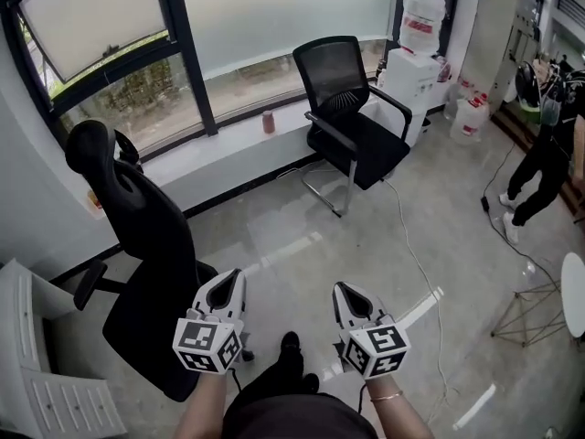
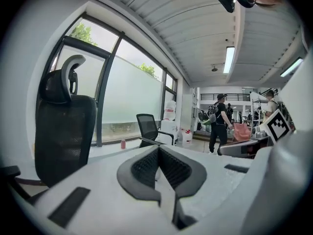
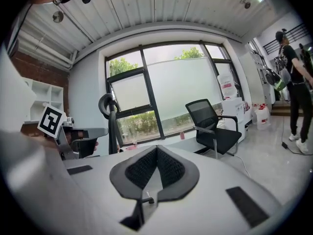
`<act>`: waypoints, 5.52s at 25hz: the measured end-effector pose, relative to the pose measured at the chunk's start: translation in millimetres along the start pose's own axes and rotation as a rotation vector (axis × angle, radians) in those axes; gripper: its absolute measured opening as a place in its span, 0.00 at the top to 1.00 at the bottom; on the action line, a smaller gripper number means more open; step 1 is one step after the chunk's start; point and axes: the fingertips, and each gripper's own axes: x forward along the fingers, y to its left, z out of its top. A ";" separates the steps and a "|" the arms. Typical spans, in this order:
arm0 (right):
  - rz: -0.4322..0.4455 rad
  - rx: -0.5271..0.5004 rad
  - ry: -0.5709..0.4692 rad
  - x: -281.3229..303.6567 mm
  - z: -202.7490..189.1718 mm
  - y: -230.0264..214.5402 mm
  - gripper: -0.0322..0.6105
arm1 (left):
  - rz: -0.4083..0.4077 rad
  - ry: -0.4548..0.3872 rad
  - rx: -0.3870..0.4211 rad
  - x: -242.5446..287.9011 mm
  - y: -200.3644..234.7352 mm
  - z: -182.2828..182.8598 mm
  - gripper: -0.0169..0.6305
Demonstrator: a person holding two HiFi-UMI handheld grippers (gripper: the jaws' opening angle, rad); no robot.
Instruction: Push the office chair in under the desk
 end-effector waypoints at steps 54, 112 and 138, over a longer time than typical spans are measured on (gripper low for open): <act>1.498 -0.451 0.223 624.6 142.1 204.3 0.94 | 1.566 -0.032 -0.324 144.1 263.4 40.1 0.86; 2.198 -0.926 -0.082 595.1 88.3 477.9 0.54 | 2.517 0.143 -0.565 -42.1 138.5 17.2 0.53; 1.659 -0.852 -0.050 488.9 95.3 384.3 0.54 | 2.011 0.125 -0.374 -240.8 130.8 -16.4 0.53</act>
